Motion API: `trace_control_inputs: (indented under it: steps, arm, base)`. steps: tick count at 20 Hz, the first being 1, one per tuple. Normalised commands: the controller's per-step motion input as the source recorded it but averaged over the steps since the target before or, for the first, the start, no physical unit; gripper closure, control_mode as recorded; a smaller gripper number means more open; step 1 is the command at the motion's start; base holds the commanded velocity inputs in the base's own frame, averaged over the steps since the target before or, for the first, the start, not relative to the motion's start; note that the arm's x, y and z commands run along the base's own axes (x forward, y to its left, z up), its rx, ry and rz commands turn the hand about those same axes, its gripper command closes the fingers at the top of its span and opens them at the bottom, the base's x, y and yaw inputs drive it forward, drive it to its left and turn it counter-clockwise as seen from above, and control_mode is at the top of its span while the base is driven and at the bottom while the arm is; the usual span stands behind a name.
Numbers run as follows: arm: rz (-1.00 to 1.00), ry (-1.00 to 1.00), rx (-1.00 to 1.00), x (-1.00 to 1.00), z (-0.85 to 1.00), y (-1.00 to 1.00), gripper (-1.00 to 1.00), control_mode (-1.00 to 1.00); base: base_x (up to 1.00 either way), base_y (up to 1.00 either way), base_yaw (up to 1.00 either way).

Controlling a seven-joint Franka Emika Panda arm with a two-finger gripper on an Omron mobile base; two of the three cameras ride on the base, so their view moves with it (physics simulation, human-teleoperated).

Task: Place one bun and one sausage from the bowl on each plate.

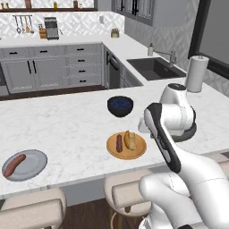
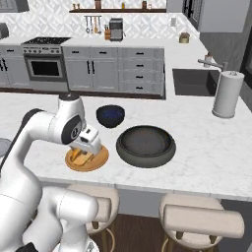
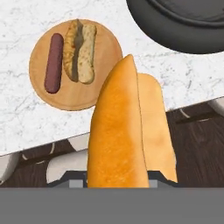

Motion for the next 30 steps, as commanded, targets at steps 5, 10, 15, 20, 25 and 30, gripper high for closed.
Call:
trace_control_inputs:
  steps: [5, 10, 15, 20, 25, 30]
  arm:
    - [0.03, 0.04, -0.15, -0.04, -0.43, -0.01, 1.00, -1.00]
    - [0.00, 0.00, 0.00, 0.00, 0.00, 0.00, 1.00, -1.00]
    - [0.00, 0.00, 0.00, 0.00, -0.01, 0.10, 1.00, 1.00]
    - [0.00, 0.00, 0.00, 0.00, 0.00, 0.00, 1.00, 1.00]
    - [0.00, 0.00, 0.00, 0.00, 0.00, 0.00, 1.00, 1.00]
    - [0.00, 0.00, 0.00, 0.00, 0.00, 0.00, 1.00, 1.00]
  base:
    - [0.00, 0.00, 0.00]
    - [0.00, 0.00, 0.00]
    - [0.00, 0.52, 0.01]
    - [0.00, 1.00, 0.07]
    - [0.00, 1.00, 0.08]
    - [0.17, 0.89, -0.02]
